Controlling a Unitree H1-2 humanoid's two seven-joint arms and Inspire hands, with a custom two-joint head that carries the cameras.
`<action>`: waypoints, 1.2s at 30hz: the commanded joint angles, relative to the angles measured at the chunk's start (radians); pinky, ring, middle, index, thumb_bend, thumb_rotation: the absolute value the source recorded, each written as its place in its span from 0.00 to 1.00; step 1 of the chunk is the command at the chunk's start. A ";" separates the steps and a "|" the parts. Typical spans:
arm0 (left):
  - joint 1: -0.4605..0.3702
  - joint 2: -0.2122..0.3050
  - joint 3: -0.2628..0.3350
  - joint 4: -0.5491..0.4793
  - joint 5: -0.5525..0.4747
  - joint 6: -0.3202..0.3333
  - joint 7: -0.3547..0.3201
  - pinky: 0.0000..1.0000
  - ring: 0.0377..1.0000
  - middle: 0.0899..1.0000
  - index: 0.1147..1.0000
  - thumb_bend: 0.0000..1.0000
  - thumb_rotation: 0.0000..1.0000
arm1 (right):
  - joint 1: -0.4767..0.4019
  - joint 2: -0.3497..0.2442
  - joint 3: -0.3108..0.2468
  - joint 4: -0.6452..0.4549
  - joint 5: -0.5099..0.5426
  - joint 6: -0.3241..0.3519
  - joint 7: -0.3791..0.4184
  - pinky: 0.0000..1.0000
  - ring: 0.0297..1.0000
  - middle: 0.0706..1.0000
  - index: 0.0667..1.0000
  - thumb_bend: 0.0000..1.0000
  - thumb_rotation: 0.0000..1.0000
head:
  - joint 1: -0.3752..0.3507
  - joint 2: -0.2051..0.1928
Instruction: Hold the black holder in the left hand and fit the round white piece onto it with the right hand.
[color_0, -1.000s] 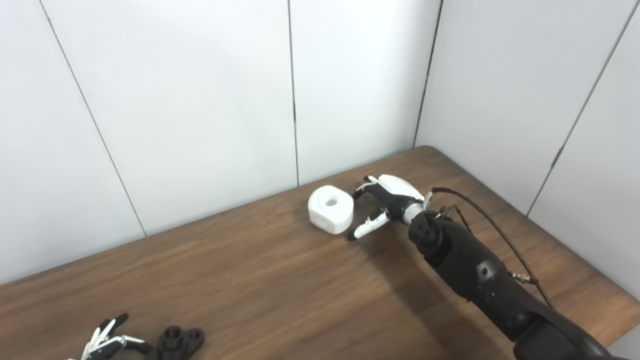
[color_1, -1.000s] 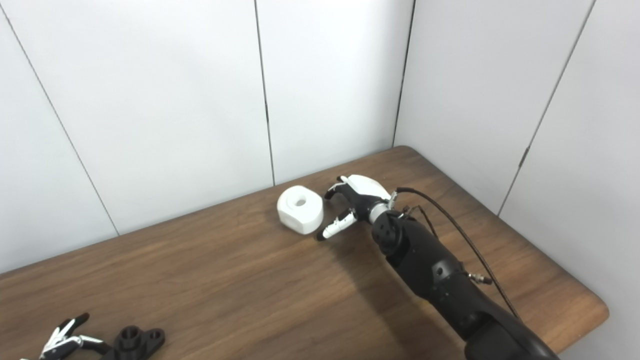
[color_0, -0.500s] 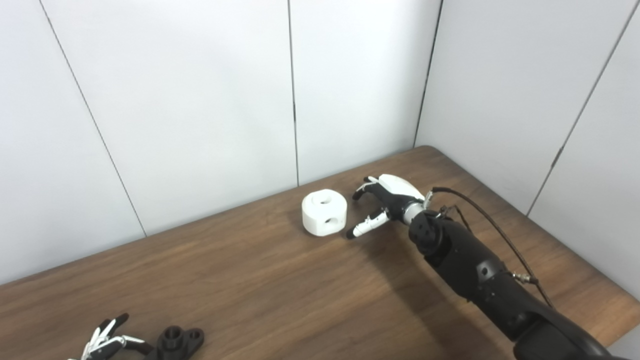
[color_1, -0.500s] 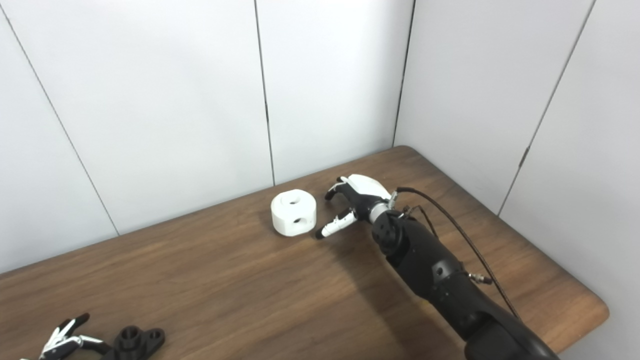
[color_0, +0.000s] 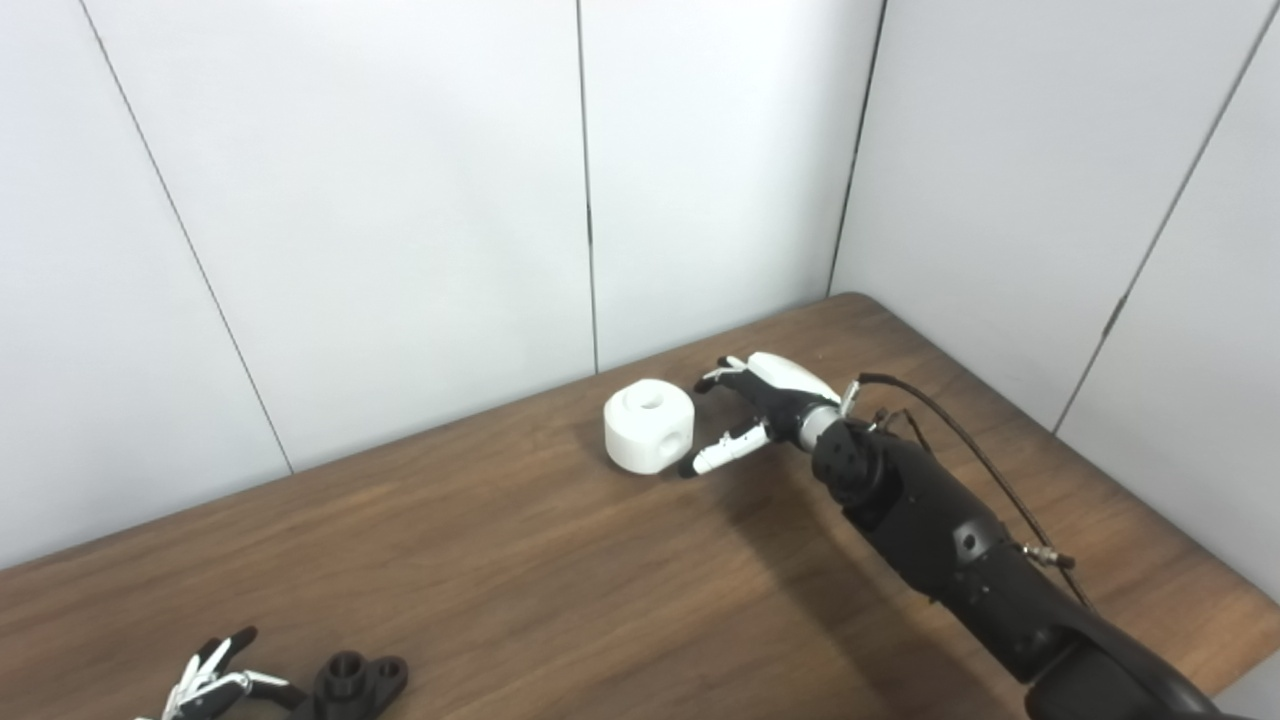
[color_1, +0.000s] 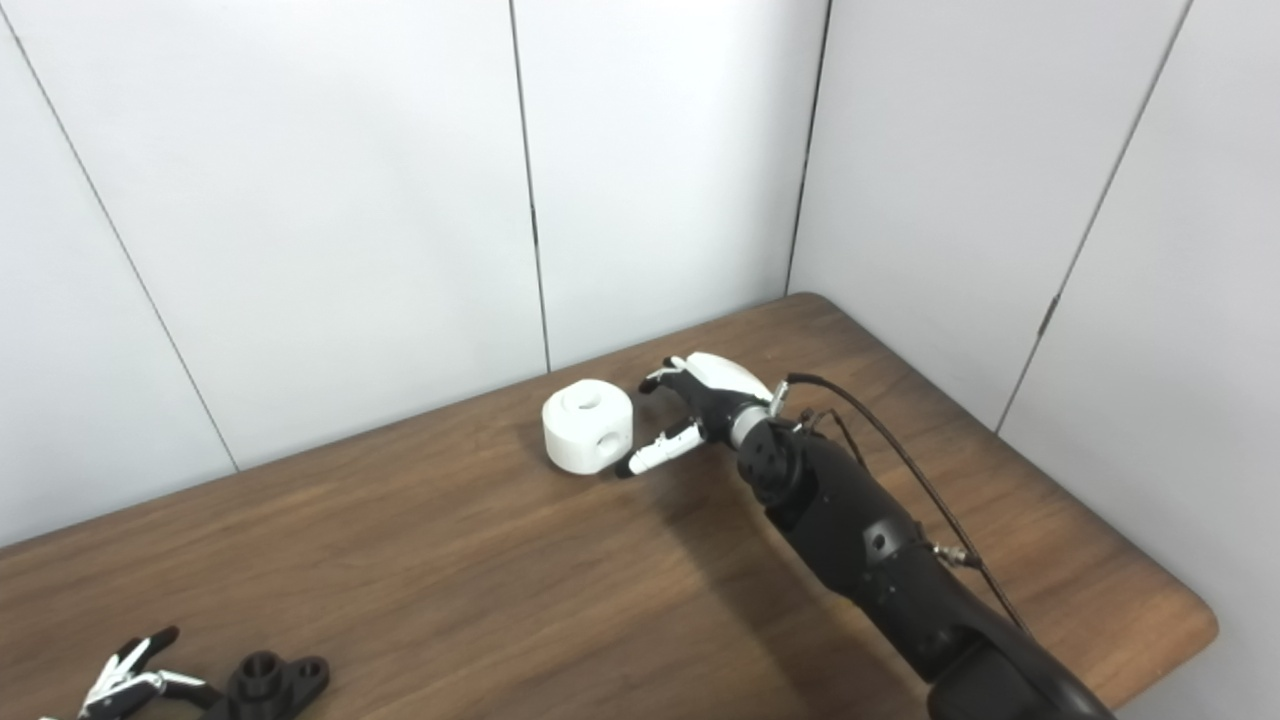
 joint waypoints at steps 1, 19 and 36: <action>0.008 0.012 0.004 -0.001 -0.003 0.007 -0.002 1.00 1.00 0.92 0.42 0.52 0.03 | -0.044 -0.029 -0.014 -0.040 -0.008 0.000 -0.008 0.99 1.00 1.00 0.90 1.00 0.49 | 0.000 0.002; 0.022 0.008 0.003 -0.017 0.007 0.008 0.004 1.00 1.00 0.91 0.42 0.52 0.03 | -0.103 -0.024 -0.006 -0.062 -0.013 0.012 0.002 1.00 1.00 1.00 0.89 1.00 0.47 | 0.028 0.001; 0.073 0.002 -0.003 -0.105 0.049 0.051 0.000 1.00 1.00 0.91 0.42 0.52 0.03 | -0.154 -0.106 0.014 -0.024 0.089 -0.132 0.177 1.00 1.00 1.00 0.89 1.00 0.34 | 0.145 0.012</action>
